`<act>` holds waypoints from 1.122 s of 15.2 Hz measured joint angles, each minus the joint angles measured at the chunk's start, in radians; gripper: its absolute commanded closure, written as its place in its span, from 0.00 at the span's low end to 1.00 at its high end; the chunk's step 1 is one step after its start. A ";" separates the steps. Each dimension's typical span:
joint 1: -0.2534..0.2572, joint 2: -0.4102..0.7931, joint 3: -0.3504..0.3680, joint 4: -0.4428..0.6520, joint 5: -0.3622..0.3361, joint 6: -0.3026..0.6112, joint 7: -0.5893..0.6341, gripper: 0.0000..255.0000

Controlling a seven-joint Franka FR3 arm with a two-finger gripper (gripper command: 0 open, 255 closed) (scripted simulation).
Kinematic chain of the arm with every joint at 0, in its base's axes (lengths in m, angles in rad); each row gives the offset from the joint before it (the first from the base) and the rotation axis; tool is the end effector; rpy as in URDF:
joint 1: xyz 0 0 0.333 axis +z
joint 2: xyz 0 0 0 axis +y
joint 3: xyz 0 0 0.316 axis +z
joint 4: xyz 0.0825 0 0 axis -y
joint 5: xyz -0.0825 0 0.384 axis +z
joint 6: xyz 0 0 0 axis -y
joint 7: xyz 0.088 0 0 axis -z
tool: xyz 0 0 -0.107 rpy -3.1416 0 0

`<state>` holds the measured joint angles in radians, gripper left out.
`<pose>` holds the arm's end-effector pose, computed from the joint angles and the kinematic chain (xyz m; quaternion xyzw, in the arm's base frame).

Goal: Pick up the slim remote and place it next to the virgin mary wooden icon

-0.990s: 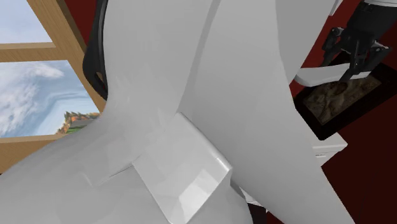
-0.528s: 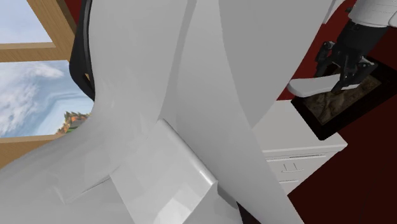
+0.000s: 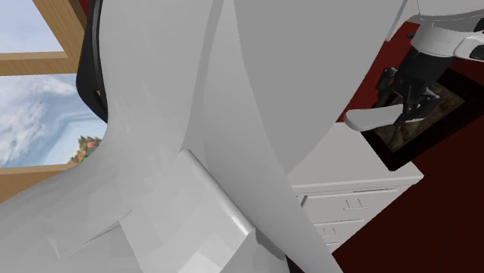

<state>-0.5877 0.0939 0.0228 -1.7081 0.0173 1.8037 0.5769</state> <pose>0.5011 -0.3164 0.5254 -0.8403 0.5421 -0.0008 0.0095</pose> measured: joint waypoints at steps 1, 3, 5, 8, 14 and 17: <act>0.000 0.003 0.000 -0.011 0.000 0.014 -0.001 1.00; 0.000 0.006 0.000 -0.035 0.000 0.040 -0.002 1.00; 0.000 0.008 0.000 -0.057 0.000 0.065 0.000 1.00; 0.000 0.010 0.000 -0.095 0.000 0.106 -0.002 1.00; 0.000 0.027 0.000 -0.154 0.001 0.181 -0.004 1.00; 0.000 0.037 0.000 -0.184 0.001 0.221 -0.004 1.00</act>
<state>-0.5879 0.1309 0.0226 -1.8921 0.0179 2.0246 0.5726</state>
